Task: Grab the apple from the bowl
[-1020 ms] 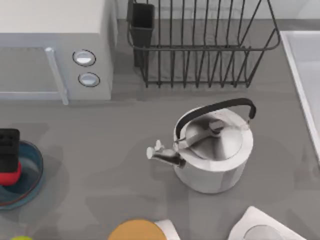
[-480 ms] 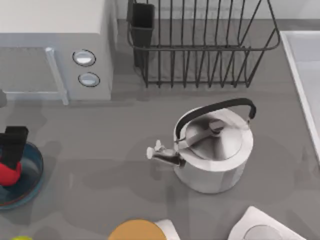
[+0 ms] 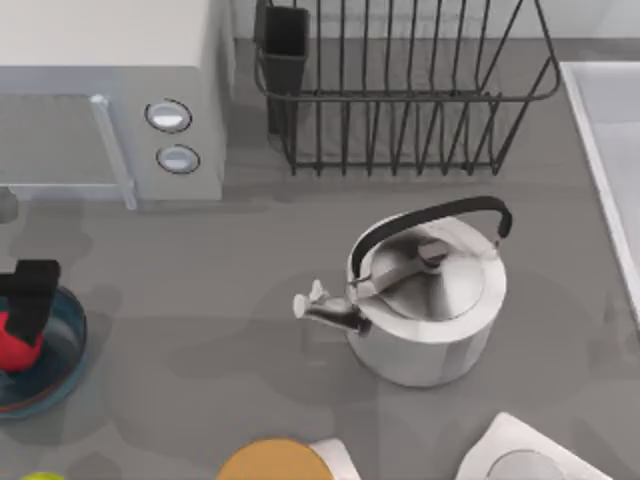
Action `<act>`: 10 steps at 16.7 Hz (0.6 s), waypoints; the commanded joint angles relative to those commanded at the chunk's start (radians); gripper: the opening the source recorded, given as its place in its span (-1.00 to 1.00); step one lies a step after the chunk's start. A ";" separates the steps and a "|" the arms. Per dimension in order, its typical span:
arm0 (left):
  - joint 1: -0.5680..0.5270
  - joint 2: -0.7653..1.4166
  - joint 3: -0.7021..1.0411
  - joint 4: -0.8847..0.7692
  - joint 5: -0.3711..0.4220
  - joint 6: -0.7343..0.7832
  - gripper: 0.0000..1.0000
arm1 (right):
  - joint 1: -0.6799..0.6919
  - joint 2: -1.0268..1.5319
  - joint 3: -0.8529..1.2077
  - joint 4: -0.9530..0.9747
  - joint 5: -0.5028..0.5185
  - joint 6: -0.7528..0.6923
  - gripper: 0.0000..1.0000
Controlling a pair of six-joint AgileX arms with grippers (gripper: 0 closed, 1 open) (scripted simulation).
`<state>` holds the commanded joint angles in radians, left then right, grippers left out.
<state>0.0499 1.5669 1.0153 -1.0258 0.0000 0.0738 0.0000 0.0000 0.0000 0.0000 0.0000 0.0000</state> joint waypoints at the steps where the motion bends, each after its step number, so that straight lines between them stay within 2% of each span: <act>1: 0.001 0.016 -0.020 0.034 0.000 0.001 1.00 | 0.000 0.000 0.000 0.000 0.000 0.000 1.00; 6: 0.005 0.114 -0.148 0.288 0.000 0.004 1.00 | 0.000 0.000 0.000 0.000 0.000 0.000 1.00; 10: 0.007 0.153 -0.197 0.357 0.000 0.006 1.00 | 0.000 0.000 0.000 0.000 0.000 0.000 1.00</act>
<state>0.0570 1.7203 0.8185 -0.6690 0.0002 0.0794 0.0000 0.0000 0.0000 0.0000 0.0000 0.0000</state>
